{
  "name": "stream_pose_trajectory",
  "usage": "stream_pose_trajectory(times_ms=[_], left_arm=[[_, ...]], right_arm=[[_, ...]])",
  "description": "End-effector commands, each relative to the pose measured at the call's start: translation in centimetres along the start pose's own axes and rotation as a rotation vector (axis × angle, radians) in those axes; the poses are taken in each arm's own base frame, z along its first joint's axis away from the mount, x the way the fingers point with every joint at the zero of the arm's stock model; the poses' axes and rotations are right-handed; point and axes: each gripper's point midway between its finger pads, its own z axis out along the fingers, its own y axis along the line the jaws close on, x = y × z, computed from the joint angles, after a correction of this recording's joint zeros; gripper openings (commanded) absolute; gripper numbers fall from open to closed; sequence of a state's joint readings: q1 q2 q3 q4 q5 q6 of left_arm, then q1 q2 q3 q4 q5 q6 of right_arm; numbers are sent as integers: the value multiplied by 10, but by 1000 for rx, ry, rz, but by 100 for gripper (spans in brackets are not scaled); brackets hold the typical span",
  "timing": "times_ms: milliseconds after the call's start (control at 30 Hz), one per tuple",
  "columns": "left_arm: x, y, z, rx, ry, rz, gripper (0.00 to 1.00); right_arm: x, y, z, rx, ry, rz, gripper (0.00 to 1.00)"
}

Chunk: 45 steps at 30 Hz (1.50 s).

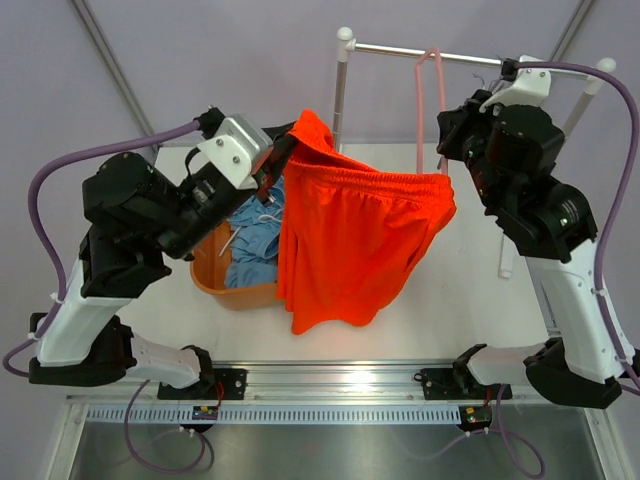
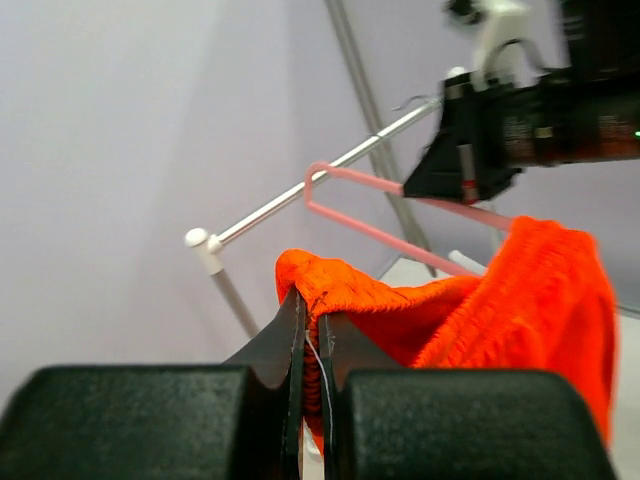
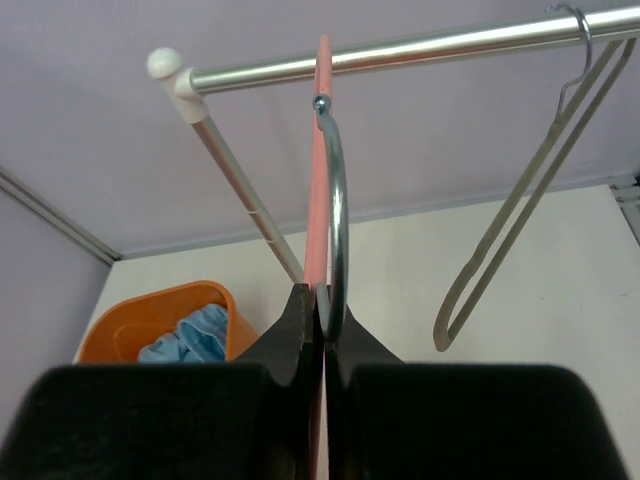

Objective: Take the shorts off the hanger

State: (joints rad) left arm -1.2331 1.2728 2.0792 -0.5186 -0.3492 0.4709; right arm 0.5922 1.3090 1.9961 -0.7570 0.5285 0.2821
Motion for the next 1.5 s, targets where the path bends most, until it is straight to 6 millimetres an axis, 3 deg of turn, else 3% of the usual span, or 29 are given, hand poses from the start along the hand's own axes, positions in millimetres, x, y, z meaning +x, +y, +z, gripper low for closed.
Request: stream_pose_trajectory(times_ms=[0,33,133,233,400,433,500,533,567,600,633,867,900,933,1000,1033,1067,1133,1200,1400,1433,1467], left_arm=[[-41,44,-14,-132,-115,-32,0],[-42,19,-11,1,-139,-19,0],[-12,-43,-6,281,-68,-9,0],[8,-84,-2,436,-29,-56,0],[13,-102,4,495,-39,-81,0],[0,-102,-1,524,-76,-88,0],[-2,-114,-8,607,-69,-88,0],[-20,-120,-20,687,-123,-94,0],[-20,-124,-24,728,-119,-97,0],[-10,-136,-26,782,-74,-108,0],[-13,-143,-33,842,-88,-114,0],[12,-182,-48,1038,-18,-190,0],[19,-190,-51,1079,1,-206,0],[20,-195,-57,1115,-3,-214,0],[26,-199,-57,1122,7,-224,0],[30,-195,-53,1080,18,-218,0],[18,-184,-51,1023,-33,-210,0],[22,-174,-42,935,-24,-205,0],[5,-149,-27,781,-69,-220,0],[-9,-49,24,231,-86,-143,0],[-3,-19,31,88,-56,-124,0],[-17,6,31,4,-93,-121,0]], right_arm=[[-38,-5,-21,-37,-123,56,0],[-42,-9,-22,-16,-137,58,0],[-55,-12,-24,10,-164,63,0],[-62,-12,-22,24,-177,64,0],[-71,-20,-23,77,-200,55,0],[-73,-21,-23,83,-203,50,0],[-77,-23,-22,105,-218,37,0],[-78,-24,-21,111,-220,29,0],[-77,-25,-18,121,-220,20,0],[-79,-25,-18,125,-226,22,0],[-78,-24,-16,123,-227,22,0],[-79,-12,-14,54,-257,26,0],[-88,-8,-17,21,-303,51,0],[-82,-8,-21,-9,-308,34,0],[-90,-4,-27,-45,-360,40,0],[-90,-6,-30,-48,-368,29,0],[-86,-11,-29,-22,-356,19,0],[-85,-15,-25,14,-340,13,0],[-80,-17,-24,26,-317,1,0],[-67,-18,-30,7,-260,18,0],[-60,-18,-31,-3,-244,21,0],[-55,-18,-31,-9,-228,21,0]])
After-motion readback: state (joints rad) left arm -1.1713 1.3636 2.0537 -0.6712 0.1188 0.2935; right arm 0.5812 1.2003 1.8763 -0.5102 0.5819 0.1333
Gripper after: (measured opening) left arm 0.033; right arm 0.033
